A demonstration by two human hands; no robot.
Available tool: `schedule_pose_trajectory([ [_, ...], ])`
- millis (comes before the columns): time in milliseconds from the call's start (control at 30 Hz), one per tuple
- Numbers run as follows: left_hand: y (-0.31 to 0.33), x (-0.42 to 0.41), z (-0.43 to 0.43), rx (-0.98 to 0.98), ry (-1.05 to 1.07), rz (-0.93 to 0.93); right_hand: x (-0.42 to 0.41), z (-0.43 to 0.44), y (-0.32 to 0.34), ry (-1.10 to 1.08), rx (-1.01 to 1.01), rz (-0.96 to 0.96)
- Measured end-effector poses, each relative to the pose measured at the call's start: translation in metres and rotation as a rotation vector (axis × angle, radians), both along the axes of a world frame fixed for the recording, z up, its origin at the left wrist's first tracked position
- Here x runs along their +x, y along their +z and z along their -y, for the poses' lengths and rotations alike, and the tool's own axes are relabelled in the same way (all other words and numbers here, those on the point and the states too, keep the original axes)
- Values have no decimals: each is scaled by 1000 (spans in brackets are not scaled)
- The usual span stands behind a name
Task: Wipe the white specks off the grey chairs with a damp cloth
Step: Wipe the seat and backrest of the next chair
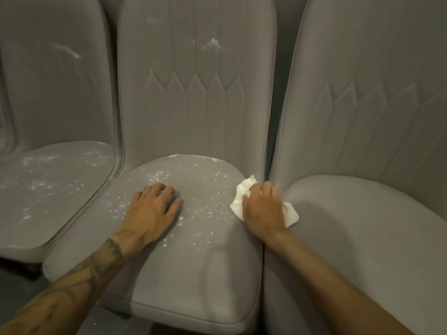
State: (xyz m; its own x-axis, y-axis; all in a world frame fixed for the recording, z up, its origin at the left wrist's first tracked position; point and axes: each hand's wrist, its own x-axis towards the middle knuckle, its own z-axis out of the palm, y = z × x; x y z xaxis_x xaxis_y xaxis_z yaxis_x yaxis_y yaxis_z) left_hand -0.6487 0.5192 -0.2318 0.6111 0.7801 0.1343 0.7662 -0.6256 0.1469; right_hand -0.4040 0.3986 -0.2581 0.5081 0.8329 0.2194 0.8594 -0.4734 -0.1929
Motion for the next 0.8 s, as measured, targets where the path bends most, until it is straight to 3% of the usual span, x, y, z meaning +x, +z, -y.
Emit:
schedule_pose_trajectory([
  [100, -2, -24, -27, 11, -20, -8, -26, 0, -6, 22, 5, 82],
  [233, -1, -49, -67, 8, -52, 5, -26, 9, -6, 96, 55, -4],
  [367, -4, -71, -107, -2, -100, -3, -24, -19, -1, -222, -68, 120],
  [433, -7, -81, -124, -2, -133, 10, -44, -31, 0, -268, -96, 178],
  [533, -13, -90, -141, -6, -196, 54, -82, -34, -11, -146, -95, 208],
  [600, -17, -92, -146, -22, -216, 116, -85, -31, -10, -128, -72, 110],
  [733, -27, -97, -150, -40, -235, 184, -69, -41, 2, -425, -95, -5],
  [800, -31, -98, -152, -13, -239, 210, -72, -60, 4, -528, -161, 33],
])
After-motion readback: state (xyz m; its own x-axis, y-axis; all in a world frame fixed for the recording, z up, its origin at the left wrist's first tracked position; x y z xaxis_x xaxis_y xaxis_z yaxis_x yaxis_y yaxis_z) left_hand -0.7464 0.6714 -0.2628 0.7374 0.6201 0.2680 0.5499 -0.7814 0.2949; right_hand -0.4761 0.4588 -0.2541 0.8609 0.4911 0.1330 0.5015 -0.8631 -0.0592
